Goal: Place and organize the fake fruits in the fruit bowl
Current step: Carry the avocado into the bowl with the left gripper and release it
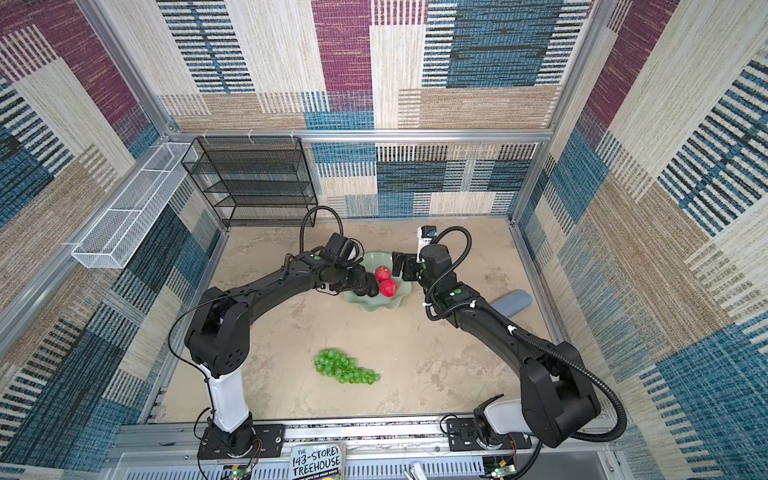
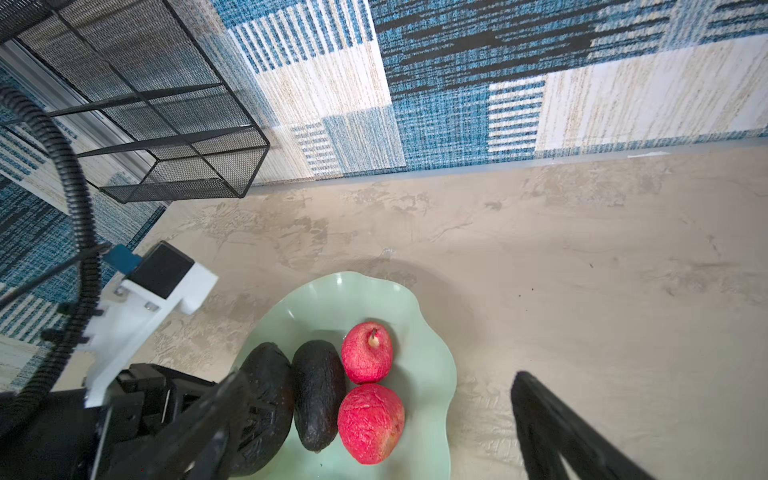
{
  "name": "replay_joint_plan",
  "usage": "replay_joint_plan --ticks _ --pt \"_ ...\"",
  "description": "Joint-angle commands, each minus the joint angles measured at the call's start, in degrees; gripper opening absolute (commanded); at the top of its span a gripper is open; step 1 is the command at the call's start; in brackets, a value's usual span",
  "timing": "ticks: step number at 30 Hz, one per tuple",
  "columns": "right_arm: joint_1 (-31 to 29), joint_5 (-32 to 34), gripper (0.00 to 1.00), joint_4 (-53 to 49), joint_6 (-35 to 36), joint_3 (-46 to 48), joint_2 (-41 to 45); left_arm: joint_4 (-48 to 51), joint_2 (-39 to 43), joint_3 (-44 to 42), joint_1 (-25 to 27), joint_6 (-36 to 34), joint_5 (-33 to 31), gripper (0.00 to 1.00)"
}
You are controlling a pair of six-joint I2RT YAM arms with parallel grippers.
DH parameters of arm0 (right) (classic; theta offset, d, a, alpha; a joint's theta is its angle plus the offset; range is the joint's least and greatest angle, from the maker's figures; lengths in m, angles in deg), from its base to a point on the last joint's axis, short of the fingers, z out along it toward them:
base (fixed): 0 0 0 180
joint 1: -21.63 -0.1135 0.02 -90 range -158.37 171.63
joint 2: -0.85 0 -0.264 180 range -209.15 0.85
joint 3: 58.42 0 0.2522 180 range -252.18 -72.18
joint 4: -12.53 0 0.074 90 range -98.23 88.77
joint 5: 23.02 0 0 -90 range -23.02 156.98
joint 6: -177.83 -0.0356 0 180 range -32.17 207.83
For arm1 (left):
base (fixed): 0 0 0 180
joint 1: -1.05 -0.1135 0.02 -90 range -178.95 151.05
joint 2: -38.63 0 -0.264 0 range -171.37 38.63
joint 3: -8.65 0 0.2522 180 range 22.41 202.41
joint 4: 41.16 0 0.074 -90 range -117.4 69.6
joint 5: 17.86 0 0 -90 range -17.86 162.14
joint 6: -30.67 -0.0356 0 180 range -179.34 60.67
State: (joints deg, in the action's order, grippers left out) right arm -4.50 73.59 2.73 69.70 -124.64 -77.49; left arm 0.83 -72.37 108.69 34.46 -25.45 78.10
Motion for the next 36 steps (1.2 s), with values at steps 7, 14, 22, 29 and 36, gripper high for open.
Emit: replay_joint_plan --ticks 7,14,22,29,36 --pt "0.32 0.64 1.00 1.12 0.45 0.63 0.65 2.55 -1.07 0.74 -0.16 1.32 0.50 0.64" --pt "0.45 0.43 1.00 0.96 0.74 0.06 0.40 3.06 0.40 0.40 -0.10 1.35 0.28 0.68" --pt "0.42 -2.59 1.00 0.26 1.77 -0.01 -0.39 2.35 6.08 -0.30 -1.49 -0.79 -1.39 0.69" --pt "0.21 -13.88 0.99 6.11 4.15 6.28 2.84 -3.12 22.90 -6.93 -5.73 -9.56 -9.02 0.73" --pt "-11.86 -18.49 0.98 6.64 10.96 8.70 1.86 -7.13 43.04 -23.10 -8.80 -13.20 -18.42 0.82"
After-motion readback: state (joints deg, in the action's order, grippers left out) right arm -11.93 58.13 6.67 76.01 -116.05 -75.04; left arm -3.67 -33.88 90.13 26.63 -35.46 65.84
